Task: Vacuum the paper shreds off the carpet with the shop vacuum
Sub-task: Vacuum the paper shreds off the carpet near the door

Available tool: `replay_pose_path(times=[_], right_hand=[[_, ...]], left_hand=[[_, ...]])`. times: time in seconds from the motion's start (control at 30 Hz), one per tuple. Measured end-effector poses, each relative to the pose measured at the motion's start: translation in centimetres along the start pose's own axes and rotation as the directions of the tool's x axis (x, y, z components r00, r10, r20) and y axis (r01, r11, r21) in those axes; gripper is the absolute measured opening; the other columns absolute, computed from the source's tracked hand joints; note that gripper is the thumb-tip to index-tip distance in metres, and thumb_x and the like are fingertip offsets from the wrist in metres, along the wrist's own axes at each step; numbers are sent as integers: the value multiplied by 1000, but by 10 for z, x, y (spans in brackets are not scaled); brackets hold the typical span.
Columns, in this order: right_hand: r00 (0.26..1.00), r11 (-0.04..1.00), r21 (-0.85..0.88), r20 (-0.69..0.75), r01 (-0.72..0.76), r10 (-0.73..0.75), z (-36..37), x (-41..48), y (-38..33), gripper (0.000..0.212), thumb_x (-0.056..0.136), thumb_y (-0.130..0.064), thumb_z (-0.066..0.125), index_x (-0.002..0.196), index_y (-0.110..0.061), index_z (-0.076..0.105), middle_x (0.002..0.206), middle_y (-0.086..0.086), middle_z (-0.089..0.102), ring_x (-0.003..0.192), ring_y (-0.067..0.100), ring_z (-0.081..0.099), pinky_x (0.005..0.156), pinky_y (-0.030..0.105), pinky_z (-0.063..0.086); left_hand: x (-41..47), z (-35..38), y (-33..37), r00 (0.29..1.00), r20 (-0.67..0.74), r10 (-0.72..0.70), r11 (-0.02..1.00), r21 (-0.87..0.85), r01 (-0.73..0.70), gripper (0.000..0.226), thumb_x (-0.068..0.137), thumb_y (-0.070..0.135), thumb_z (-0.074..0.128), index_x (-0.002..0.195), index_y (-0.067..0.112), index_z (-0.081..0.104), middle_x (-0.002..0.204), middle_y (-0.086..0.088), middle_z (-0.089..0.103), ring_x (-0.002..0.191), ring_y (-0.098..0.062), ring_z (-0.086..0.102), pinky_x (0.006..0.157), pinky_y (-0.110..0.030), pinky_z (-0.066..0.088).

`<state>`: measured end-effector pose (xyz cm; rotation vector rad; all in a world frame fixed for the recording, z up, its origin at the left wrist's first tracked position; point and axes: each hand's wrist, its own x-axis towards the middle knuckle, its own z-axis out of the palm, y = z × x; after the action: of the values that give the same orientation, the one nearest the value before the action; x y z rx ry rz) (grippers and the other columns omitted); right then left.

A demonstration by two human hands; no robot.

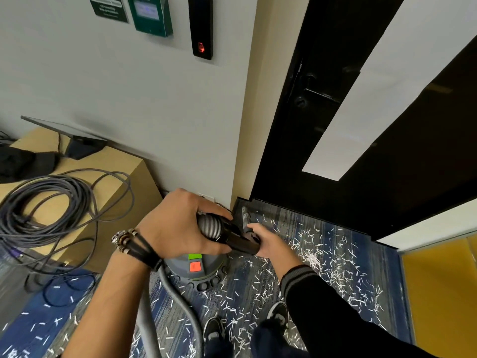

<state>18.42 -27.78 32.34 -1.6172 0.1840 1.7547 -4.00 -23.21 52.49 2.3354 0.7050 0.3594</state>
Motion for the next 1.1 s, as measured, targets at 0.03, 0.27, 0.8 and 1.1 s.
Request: replay_pose_path(times=[0.03,0.27,0.8,1.1], right_hand=[[1000,1000,2,2,-5,5,-1,-1,3,26,104,-26,40,83,-12,48,78,10,58,69,23,59,51,28,55],[999,1000,-14,-40,-26,26,-20,-4,20,23,102,-28,42,91,-11,51,83,12,60,73,25,60,62,33,52],[991,996,84,-129,-9,20,-39,-15,33,25,105,-27,41,111,-3,46,90,16,58,76,27,62,47,29,52],[997,992,119,-65,38,-30,-14,-4,21,19,103,-21,42,91,-8,47,88,14,57,77,27,60,64,36,53]], left_hand=[[-2,-1,0,1000,2,4,1000,-17,-4,49,59,59,87,102,38,81,79,46,61,77,19,63,73,-1,42],[-10,10,-1,997,66,40,996,-84,-34,46,64,52,93,106,38,80,95,26,75,85,5,70,81,-23,56],[-10,11,-12,995,85,57,985,-167,-42,52,61,64,85,107,40,80,95,26,76,85,2,72,81,-28,58],[-2,-3,-12,992,89,86,992,-98,-77,49,64,58,89,108,38,81,95,28,76,86,7,70,80,-21,56]])
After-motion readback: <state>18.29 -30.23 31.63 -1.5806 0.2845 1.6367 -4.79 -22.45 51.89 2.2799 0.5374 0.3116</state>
